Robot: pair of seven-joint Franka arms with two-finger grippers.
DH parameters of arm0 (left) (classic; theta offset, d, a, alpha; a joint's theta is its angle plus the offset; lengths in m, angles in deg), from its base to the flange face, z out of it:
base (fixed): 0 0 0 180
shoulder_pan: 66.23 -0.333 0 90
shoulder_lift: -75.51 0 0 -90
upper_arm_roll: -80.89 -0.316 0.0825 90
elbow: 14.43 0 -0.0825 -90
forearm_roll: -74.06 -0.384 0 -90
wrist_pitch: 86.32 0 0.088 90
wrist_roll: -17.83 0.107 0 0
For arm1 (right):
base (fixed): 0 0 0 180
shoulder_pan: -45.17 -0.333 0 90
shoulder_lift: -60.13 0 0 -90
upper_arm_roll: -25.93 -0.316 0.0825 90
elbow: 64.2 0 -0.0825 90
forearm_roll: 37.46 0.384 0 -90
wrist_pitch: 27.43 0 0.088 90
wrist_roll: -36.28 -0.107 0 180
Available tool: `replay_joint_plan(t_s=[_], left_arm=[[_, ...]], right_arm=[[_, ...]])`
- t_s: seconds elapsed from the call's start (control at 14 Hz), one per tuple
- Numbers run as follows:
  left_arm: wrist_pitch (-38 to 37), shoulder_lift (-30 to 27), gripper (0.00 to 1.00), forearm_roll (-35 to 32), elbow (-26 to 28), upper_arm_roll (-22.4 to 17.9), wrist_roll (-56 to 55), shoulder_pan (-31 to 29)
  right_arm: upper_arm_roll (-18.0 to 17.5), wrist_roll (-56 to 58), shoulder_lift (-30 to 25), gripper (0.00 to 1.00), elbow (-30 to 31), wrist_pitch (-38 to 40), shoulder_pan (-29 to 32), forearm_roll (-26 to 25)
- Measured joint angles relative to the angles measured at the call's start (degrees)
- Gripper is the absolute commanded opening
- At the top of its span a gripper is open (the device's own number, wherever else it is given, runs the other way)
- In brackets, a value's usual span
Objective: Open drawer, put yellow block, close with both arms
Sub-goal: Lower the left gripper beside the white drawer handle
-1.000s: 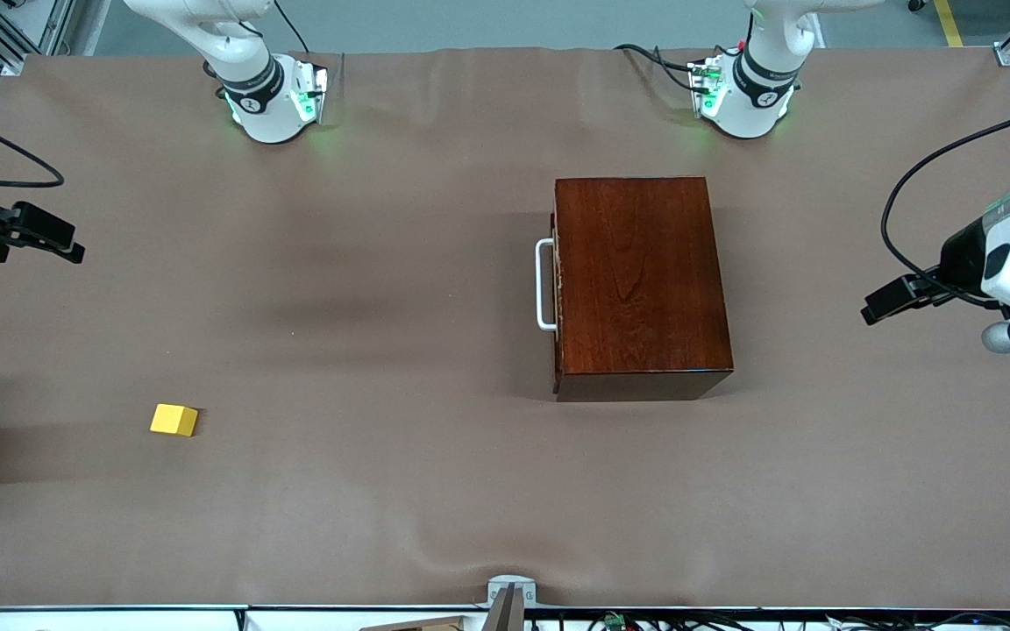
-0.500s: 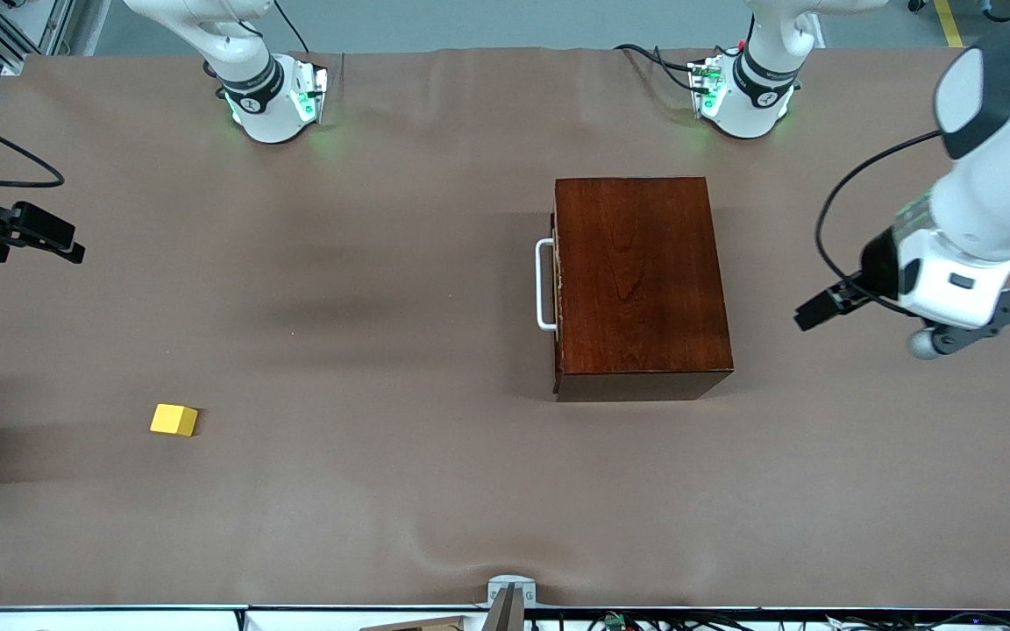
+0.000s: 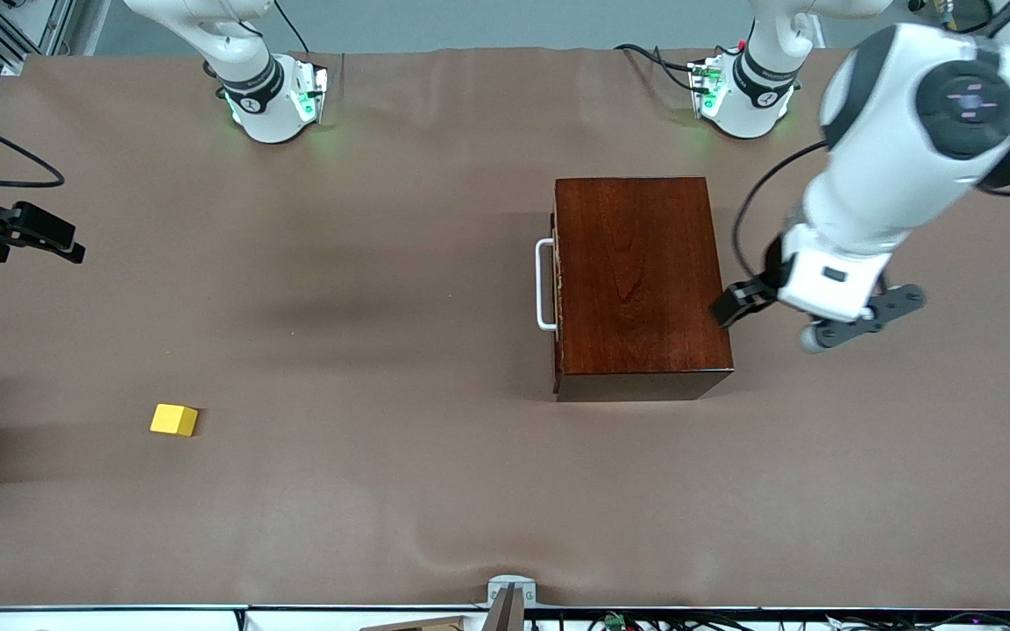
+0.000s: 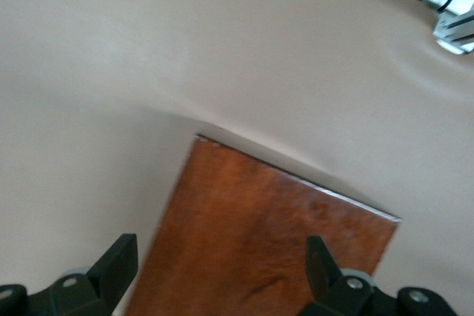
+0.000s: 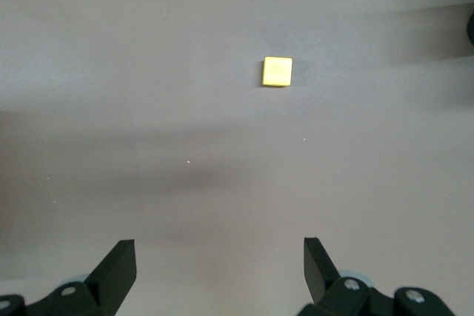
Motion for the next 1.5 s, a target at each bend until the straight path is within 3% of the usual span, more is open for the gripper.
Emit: replay_joint_plan(t_s=[0.79, 1.5], left_arm=[[3.72, 6.77, 1.00, -0.08, -3.91, -0.20, -7.76, 10.43], [12.88, 12.89, 1.00, -0.12, -5.15, -0.28, -10.30, 16.70]], right_arm=[[-0.01, 0.00, 0.00, 1.00, 0.01, 0.00, 0.00, 0.00], [-0.01, 0.00, 0.00, 1.00, 0.00, -0.01, 0.00, 0.00]])
